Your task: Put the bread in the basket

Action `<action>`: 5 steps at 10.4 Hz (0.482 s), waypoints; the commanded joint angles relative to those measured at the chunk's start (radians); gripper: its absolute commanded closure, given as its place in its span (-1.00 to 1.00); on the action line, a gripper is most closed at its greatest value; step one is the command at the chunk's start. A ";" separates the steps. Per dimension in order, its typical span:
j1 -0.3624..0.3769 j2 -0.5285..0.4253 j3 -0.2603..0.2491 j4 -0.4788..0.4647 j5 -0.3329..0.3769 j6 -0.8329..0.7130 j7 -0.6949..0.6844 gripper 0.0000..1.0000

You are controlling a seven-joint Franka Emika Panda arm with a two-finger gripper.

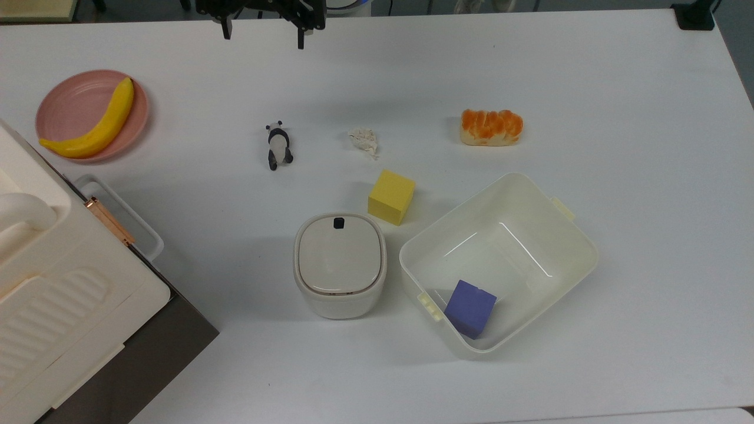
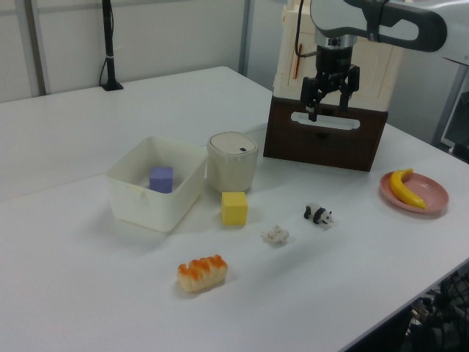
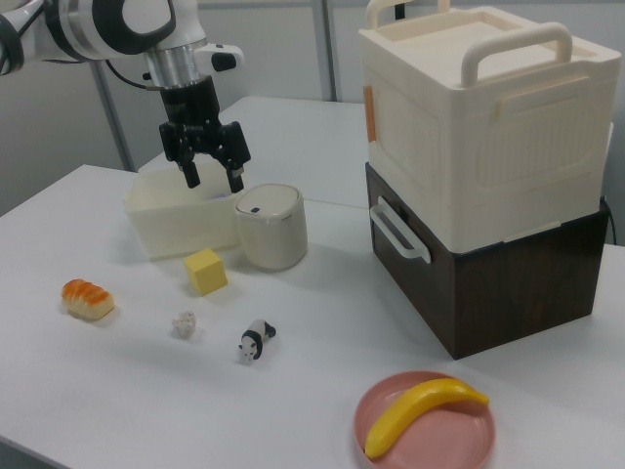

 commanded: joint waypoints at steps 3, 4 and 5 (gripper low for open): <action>0.003 -0.007 0.003 -0.011 0.005 -0.007 -0.016 -1.00; 0.001 -0.003 0.003 -0.008 0.010 -0.004 -0.016 -1.00; 0.003 -0.003 0.003 -0.013 0.016 -0.004 -0.016 -1.00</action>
